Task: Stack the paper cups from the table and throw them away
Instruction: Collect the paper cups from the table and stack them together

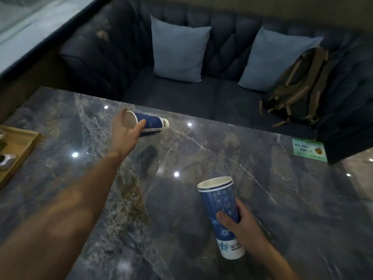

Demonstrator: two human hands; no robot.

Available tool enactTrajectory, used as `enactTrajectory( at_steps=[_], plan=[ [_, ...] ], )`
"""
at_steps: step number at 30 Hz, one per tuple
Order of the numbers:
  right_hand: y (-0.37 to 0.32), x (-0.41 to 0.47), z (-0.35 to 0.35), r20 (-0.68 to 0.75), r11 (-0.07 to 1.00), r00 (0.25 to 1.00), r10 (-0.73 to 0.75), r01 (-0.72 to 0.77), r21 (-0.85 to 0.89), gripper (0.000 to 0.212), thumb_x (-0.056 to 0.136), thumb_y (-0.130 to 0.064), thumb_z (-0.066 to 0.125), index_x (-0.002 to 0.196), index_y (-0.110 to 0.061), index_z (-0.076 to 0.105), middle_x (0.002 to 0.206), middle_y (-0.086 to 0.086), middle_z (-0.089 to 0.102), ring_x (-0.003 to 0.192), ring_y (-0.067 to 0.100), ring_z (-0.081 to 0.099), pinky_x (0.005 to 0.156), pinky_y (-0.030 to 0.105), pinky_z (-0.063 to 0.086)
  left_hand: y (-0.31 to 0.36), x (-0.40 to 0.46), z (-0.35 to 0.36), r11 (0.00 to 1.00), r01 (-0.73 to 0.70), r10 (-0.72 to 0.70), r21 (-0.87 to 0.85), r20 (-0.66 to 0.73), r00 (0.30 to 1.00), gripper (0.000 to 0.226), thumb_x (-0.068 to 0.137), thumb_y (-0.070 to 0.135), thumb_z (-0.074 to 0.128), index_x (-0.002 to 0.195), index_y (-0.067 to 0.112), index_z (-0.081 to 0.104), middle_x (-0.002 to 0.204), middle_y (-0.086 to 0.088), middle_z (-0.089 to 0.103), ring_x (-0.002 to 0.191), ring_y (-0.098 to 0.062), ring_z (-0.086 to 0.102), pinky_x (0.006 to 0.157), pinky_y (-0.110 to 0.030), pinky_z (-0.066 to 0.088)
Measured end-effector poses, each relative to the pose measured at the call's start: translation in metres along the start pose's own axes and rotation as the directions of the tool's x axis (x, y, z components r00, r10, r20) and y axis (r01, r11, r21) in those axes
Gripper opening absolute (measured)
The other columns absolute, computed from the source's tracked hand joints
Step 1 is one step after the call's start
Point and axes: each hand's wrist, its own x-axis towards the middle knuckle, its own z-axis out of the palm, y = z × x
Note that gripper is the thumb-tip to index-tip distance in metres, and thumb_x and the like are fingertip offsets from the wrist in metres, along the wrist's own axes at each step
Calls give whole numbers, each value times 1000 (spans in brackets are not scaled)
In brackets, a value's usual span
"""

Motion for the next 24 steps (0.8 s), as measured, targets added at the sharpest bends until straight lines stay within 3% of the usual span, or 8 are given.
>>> enactTrajectory(
  at_steps=[3, 6, 8, 12, 17, 20, 24],
  plan=[
    [7, -13, -3, -14, 1000, 1000, 5, -5, -14, 32, 79, -3, 74, 103, -19, 62, 85, -9, 79, 79, 14, 75, 62, 24, 59, 2, -44, -15, 990, 29, -38, -138, -65, 997, 66, 83, 42, 67, 140, 19, 43, 140, -6, 50, 125, -18, 51, 108, -36, 42],
    [16, -27, -8, -18, 1000, 1000, -13, 13, -23, 35, 76, -4, 79, 102, -19, 62, 86, -8, 78, 78, 11, 75, 62, 22, 58, 6, -90, -29, 915, 73, -101, -396, -50, 994, 38, 92, 35, 60, 126, 20, 53, 125, -10, 63, 106, -16, 64, 91, -33, 52],
    [19, -38, -9, -10, 999, 999, -33, 33, -42, 43, 66, -21, 83, 104, -22, 62, 89, -11, 78, 80, 8, 74, 63, 20, 57, 9, -121, -36, 864, 94, -144, -495, -63, 988, 25, 97, 29, 52, 115, 13, 59, 105, -3, 68, 89, -10, 65, 82, -33, 50],
    [29, -55, -8, -18, 993, 998, -53, 51, -103, 64, 49, -47, 80, 106, -24, 63, 92, -7, 77, 82, 7, 74, 64, 17, 55, 14, -182, -42, 649, 218, -320, -729, -2, 947, 22, 100, 36, 44, 97, 25, 63, 82, 11, 73, 76, -4, 68, 72, -25, 53],
    [43, -70, -7, 17, 976, 997, -71, 73, -204, 68, 53, -48, 82, 114, -29, 61, 101, -11, 75, 91, 7, 72, 72, 24, 57, -3, -247, -41, 538, 336, -415, -773, 104, 904, 28, 100, 39, 43, 104, 22, 65, 92, 2, 74, 81, -11, 68, 74, -28, 52],
    [46, -76, -6, 11, 960, 997, -72, 72, -270, 67, 52, -48, 84, 112, -34, 60, 103, -10, 74, 91, 6, 72, 77, 30, 58, -12, -264, -40, 535, 371, -439, -759, 125, 890, 26, 100, 38, 44, 101, 23, 64, 82, 7, 75, 73, -7, 69, 64, -22, 56],
    [41, -83, -5, 48, 922, 994, -96, 107, -372, 55, 64, -25, 89, 105, -43, 56, 105, -17, 69, 89, -7, 68, 67, 15, 55, -12, -278, -41, 586, 379, -406, -716, 145, 902, 28, 101, 37, 41, 103, 22, 64, 83, 9, 77, 74, -5, 71, 63, -20, 58]
  ],
)
